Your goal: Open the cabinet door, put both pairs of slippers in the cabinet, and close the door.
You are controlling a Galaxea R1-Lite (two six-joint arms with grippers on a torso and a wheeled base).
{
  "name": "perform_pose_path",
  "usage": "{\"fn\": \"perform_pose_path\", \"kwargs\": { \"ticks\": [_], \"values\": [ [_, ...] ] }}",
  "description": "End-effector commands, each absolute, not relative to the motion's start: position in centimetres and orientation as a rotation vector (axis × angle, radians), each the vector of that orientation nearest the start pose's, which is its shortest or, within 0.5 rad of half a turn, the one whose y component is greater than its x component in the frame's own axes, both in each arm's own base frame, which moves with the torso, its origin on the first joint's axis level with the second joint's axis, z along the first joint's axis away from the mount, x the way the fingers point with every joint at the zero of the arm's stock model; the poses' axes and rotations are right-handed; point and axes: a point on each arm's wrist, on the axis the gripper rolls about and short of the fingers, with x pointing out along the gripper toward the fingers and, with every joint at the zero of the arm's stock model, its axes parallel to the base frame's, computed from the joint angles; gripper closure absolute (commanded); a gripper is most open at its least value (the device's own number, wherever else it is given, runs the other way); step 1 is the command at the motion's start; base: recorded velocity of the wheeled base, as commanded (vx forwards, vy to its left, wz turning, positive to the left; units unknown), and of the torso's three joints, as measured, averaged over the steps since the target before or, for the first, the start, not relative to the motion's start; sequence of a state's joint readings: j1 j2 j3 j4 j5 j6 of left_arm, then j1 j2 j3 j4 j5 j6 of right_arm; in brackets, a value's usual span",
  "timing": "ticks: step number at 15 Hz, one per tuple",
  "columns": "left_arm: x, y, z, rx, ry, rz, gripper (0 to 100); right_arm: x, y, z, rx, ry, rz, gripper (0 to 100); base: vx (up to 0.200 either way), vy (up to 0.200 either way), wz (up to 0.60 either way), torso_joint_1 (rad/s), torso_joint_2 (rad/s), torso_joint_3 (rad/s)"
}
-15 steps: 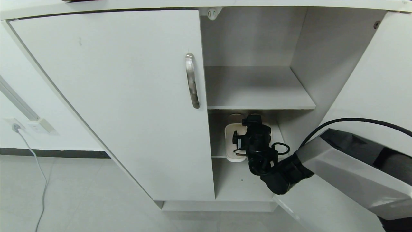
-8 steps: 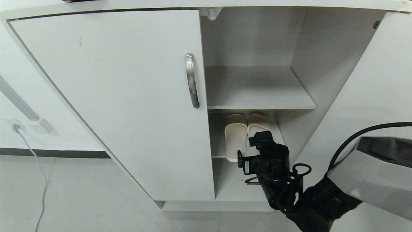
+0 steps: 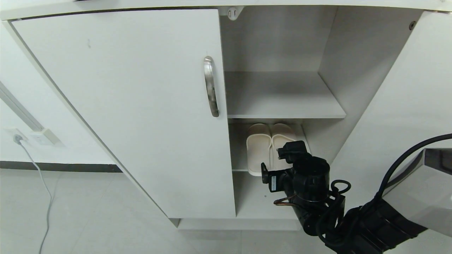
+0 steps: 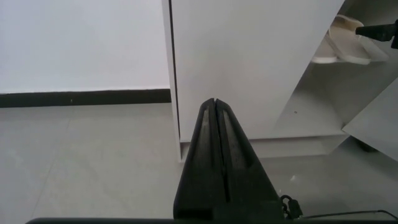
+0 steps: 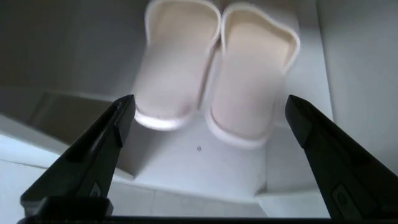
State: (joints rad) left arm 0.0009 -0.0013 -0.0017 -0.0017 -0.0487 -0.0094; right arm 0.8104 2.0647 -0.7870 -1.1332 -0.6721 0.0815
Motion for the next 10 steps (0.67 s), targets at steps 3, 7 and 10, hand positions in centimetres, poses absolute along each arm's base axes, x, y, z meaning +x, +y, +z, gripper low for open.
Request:
{"fn": "perform_pose_path", "kwargs": {
  "ticks": [3, 7, 10],
  "values": [
    [-2.29, -0.11, 7.61, -0.009, -0.003, -0.048, 100, 25.87, 25.22, 10.56, -0.014, 0.110, 0.135, 0, -0.200, 0.000, 0.00, -0.001, 0.00, 0.004],
    [-2.29, -0.11, 7.61, -0.008, -0.003, -0.048, 100, 25.86, 24.98, 10.26, -0.018, 0.118, 0.131, 0, -0.100, 0.000, 0.00, 0.001, 0.00, 0.002],
    [-2.29, -0.11, 7.61, -0.008, -0.003, -0.048, 100, 25.77, 24.88, 10.47, -0.005, 0.100, 0.132, 0, 0.000, 0.000, 0.00, 0.000, 0.00, 0.000]
  ]
}}
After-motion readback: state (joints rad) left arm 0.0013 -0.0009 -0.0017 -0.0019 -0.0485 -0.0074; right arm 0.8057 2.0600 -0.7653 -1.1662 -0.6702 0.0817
